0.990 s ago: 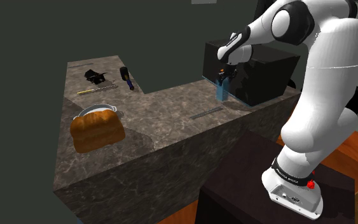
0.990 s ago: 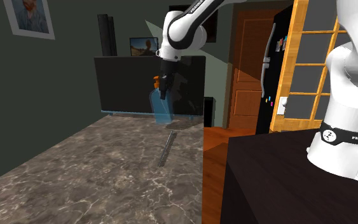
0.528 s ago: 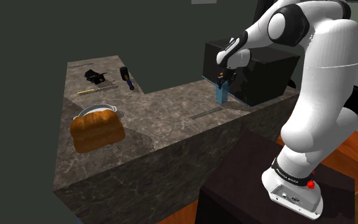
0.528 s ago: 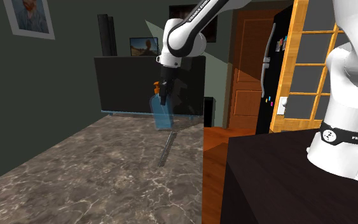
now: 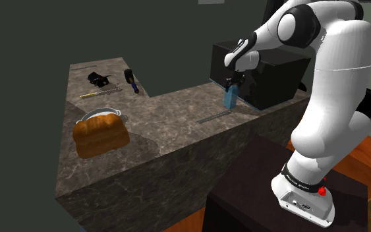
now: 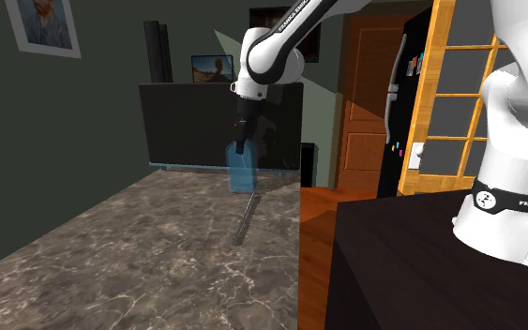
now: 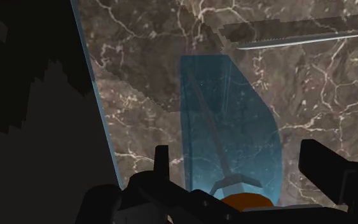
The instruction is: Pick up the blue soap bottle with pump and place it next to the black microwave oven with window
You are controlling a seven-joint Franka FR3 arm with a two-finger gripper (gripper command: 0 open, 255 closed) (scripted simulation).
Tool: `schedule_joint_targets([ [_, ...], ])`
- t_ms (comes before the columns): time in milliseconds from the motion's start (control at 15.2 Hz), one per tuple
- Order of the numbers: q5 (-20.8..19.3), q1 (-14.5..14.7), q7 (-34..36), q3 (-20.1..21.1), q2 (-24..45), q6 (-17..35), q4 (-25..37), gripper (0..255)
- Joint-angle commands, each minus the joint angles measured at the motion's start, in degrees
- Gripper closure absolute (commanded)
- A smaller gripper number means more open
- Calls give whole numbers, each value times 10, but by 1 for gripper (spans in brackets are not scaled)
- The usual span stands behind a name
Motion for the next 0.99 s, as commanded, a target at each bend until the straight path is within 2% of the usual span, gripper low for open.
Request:
schedule_joint_targets([
  [0,0,0,0,0,0,0,0,0],
  [132,0,0,0,0,0,0,0,0],
  [396,-20,8,13,-10,-57,-53,-2,0],
  [924,-20,8,13,-9,-57,-53,-2,0],
])
